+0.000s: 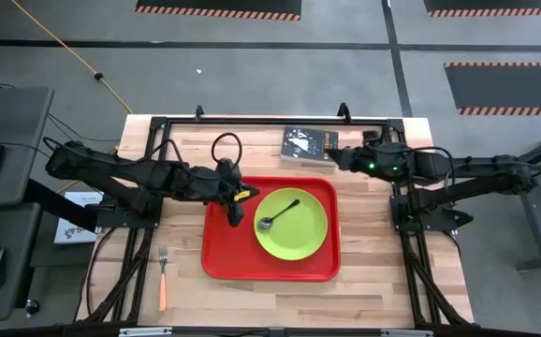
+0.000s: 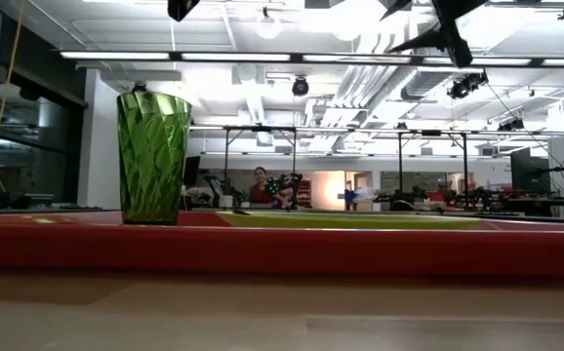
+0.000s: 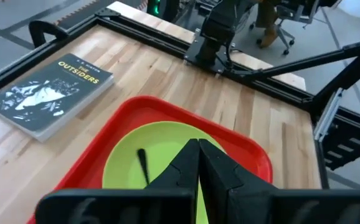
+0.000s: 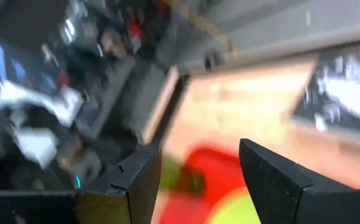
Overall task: Pick and place plate/cup/fork/spoon on tray
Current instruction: Put the black spoon on the red tray to the bottom of the green cup
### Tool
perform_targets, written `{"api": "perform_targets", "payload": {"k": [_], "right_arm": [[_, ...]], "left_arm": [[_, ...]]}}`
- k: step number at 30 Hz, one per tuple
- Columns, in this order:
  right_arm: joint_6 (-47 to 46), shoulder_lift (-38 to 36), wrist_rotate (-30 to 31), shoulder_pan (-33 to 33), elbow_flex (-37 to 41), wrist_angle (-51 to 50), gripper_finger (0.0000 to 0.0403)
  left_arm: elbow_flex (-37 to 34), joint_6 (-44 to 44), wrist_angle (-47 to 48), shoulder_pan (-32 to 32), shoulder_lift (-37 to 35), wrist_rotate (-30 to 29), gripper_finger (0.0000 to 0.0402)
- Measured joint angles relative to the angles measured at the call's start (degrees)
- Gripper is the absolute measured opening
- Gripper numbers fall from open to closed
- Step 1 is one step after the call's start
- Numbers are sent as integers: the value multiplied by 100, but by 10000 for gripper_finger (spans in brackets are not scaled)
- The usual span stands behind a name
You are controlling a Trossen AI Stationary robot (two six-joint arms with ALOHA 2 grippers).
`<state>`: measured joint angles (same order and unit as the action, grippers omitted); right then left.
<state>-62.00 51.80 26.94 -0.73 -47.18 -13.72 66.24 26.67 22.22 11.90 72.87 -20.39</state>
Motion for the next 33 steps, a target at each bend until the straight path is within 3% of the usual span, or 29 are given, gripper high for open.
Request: {"api": "perform_targets", "payload": {"k": [5, 7, 11, 14, 18, 23, 33], "right_arm": [[-536, 733, -1351, 57, 0, -492, 206], [-479, 1217, -2053, 158, 0, -194, 206], [365, 2212, -3396, 324, -201, 992, 206], [1524, 2903, -4093, 315, -753, 487, 206], [3702, 3843, -4188, 342, -1643, -686, 206], [6281, 4982, -3739, 390, -2506, -1367, 206], [7204, 6291, -3053, 651, -3419, -1389, 206]], "left_arm": [[0, -29, 12, -102, 2, -41, 0], [0, -46, 12, -146, 2, -43, 0], [2, -135, 12, -213, -22, 143, 0], [84, -137, -56, -290, -86, 631, 0], [142, -137, -42, -353, -191, 1240, 0], [155, -137, -210, -359, -315, 1314, 0], [153, -114, -302, -359, -355, 1218, 0]]}}
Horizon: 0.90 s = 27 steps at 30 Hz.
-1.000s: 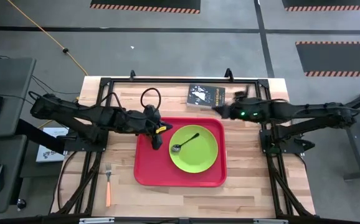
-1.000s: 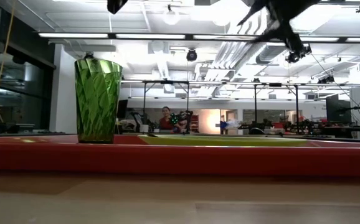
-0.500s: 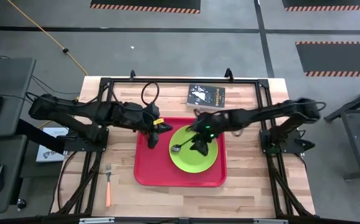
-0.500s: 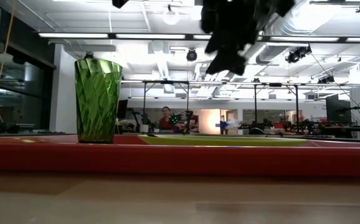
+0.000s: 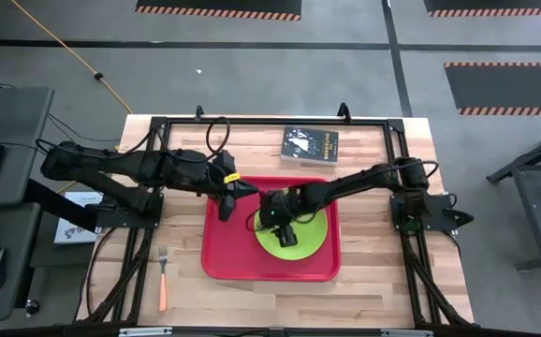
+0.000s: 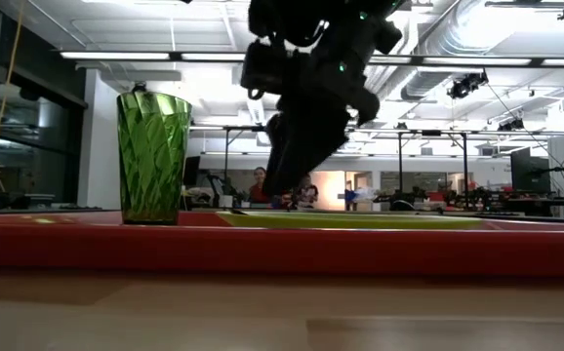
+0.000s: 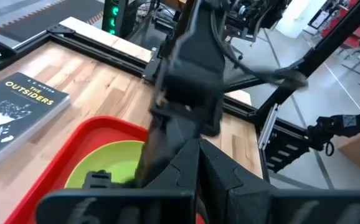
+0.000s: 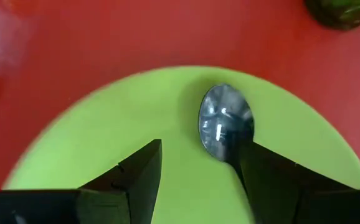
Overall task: Pick and place plate/cup/fork/spoon on tray
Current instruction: Put the black spoon on the red tray to the bottom of the green cup
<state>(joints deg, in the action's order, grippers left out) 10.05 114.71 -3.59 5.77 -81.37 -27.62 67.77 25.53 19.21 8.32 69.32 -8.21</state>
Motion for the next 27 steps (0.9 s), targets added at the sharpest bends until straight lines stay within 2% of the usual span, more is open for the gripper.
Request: {"api": "perform_targets", "payload": {"k": [4, 9, 17, 27], "right_arm": [[181, 182, 421, 195, -24, 194, 206], [116, 319, 1425, 416, -32, 536, 205], [-171, 555, 1581, 527, -32, 623, 172], [-417, 576, 2111, 525, -32, 647, 94]], "left_arm": [[0, 82, -40, 0, 0, -4, 0], [0, 78, -186, 0, 0, -4, 0], [-2, 34, -360, -7, 0, -9, 0], [-4, 34, -606, -7, 0, -11, 0]]}}
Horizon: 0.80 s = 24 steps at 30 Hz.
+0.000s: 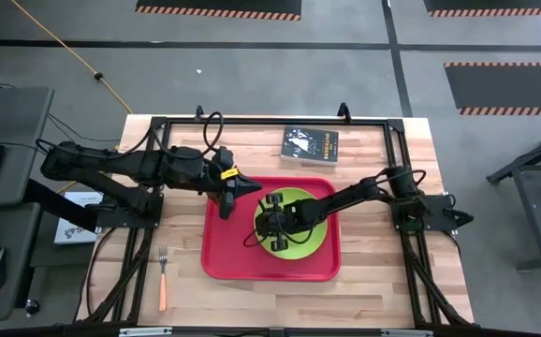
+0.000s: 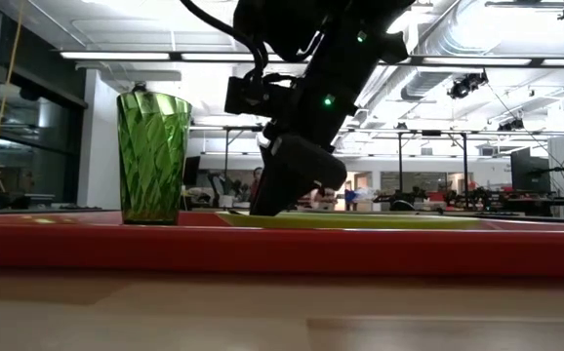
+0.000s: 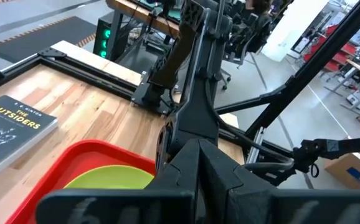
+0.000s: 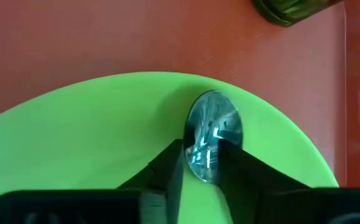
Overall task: Pick and place plate/cup/fork/spoon on tray
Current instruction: Put the black spoon on the red tray to the bottom of the green cup
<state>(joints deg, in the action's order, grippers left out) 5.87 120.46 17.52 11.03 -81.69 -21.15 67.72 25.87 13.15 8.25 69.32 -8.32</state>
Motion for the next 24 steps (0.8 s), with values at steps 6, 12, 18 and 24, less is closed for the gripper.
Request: {"api": "perform_targets", "payload": {"k": [6, 12, 18, 24], "right_arm": [[-108, 2, -9, 2, 0, -4, 23], [-306, 2, -128, -4, 0, -15, 4], [-300, -74, -170, 0, 6, -105, 1], [-298, -584, -174, -43, 7, -295, 0]], "left_arm": [[0, -2, -32, 0, 0, 0, 0], [0, -4, -150, 0, 0, 0, 0], [0, -11, -254, 0, 0, 2, 0], [-2, -20, -244, 0, 0, 4, 0]]}}
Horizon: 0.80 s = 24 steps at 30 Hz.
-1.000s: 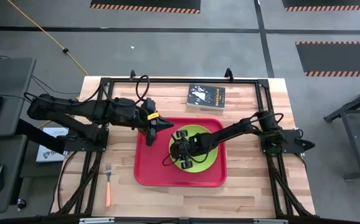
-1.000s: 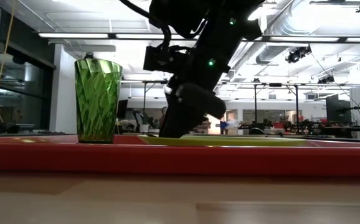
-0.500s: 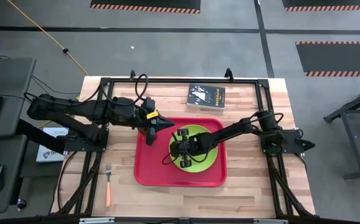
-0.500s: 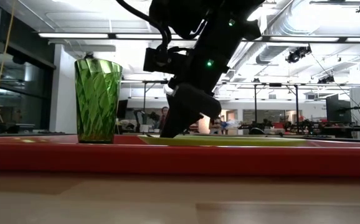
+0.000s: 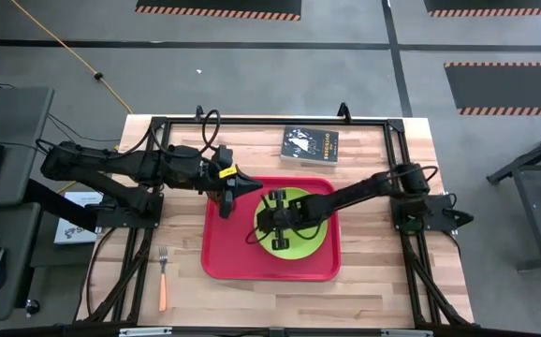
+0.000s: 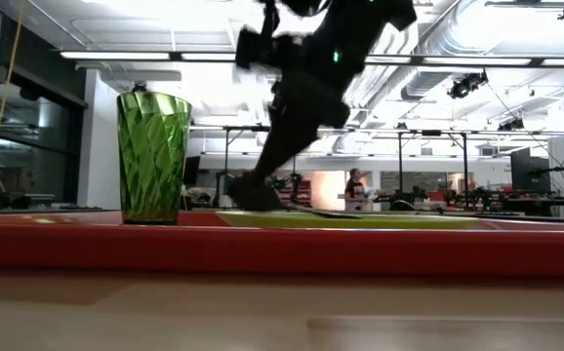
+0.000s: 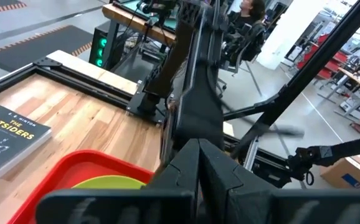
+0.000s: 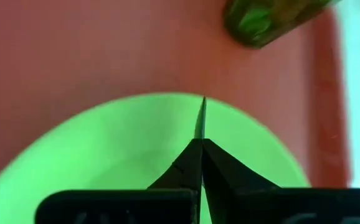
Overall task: Pick and place plate/cup/fork/spoon on tray
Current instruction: Put the black spoon on the red tray to the bottom of the green cup
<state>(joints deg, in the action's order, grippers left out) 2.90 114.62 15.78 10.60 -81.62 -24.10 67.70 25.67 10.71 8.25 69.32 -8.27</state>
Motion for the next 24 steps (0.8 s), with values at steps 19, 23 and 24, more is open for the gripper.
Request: {"api": "perform_targets", "payload": {"k": [19, 23, 24], "right_arm": [[-306, -832, -790, -237, 0, -365, 0], [-303, -832, -835, -237, 0, -398, 0], [-302, -832, -873, -237, 0, -398, 0]], "left_arm": [[0, -183, -34, 0, -4, 2, 0], [0, -190, -34, 0, -4, 2, 0], [0, -190, -34, 0, -4, 2, 0]]}}
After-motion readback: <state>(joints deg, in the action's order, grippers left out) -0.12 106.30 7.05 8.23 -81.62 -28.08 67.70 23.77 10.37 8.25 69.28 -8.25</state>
